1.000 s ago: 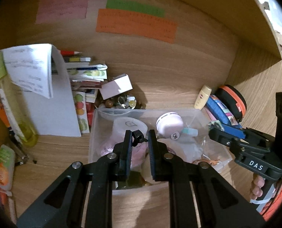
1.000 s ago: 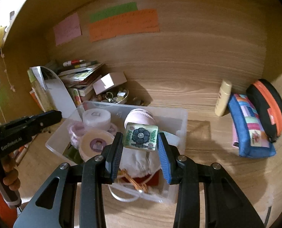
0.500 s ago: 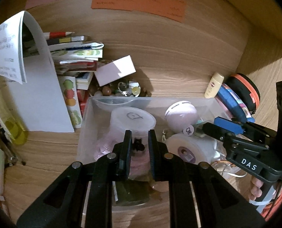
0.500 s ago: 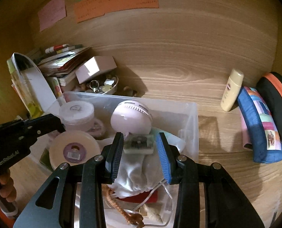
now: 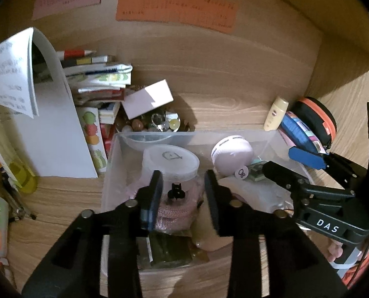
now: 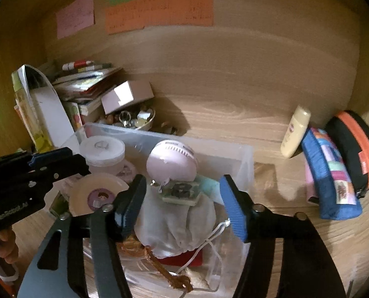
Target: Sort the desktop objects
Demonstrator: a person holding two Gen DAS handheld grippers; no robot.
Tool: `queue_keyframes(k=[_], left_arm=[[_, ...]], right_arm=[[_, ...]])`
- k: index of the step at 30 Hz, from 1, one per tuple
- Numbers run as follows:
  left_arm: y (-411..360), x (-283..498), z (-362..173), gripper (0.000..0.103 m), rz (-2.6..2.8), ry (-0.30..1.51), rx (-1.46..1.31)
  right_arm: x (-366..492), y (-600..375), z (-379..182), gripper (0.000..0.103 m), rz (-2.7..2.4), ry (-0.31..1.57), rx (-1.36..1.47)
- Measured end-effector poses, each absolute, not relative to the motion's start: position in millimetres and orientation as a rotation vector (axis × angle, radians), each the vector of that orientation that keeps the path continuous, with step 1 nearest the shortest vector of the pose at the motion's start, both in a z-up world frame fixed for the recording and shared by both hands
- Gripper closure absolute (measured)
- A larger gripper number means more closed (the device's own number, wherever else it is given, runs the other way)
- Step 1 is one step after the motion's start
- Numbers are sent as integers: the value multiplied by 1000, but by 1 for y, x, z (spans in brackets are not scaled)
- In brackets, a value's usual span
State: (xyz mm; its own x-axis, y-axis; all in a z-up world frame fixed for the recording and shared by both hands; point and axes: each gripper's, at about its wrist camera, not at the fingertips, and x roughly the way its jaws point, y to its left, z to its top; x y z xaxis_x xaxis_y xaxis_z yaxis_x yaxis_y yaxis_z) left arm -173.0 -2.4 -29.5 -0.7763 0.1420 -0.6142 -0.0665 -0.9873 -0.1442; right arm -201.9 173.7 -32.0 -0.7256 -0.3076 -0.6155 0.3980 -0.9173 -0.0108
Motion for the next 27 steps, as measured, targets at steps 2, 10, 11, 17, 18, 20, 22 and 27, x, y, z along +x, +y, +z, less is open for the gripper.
queue_keyframes(k=[2, 10, 11, 17, 18, 20, 22, 27], left_arm=[[-1, -168, -24, 53, 2872, -162, -977], [3, -140, -5, 29, 2926, -86, -888], [2, -135, -2, 28, 2930, -91, -880], [0, -111, 7, 21, 2985, -78, -845], [1, -108, 8, 20, 2989, -73, -840], [3, -98, 8, 20, 3009, -58, -826], [5, -89, 10, 20, 3027, -49, -813], [6, -66, 15, 17, 3037, -51, -777]], right_arm=[[-197, 175, -26, 31, -2636, 213, 863], [-169, 179, -1, 20, -2710, 244, 767], [-166, 179, 1, 18, -2710, 240, 763], [-134, 183, 11, 14, -2732, 246, 708], [-129, 183, 12, 14, -2736, 251, 698], [-116, 184, 14, 13, -2742, 259, 679], [-104, 183, 16, 13, -2753, 269, 656], [-79, 186, 18, 11, -2763, 260, 623]])
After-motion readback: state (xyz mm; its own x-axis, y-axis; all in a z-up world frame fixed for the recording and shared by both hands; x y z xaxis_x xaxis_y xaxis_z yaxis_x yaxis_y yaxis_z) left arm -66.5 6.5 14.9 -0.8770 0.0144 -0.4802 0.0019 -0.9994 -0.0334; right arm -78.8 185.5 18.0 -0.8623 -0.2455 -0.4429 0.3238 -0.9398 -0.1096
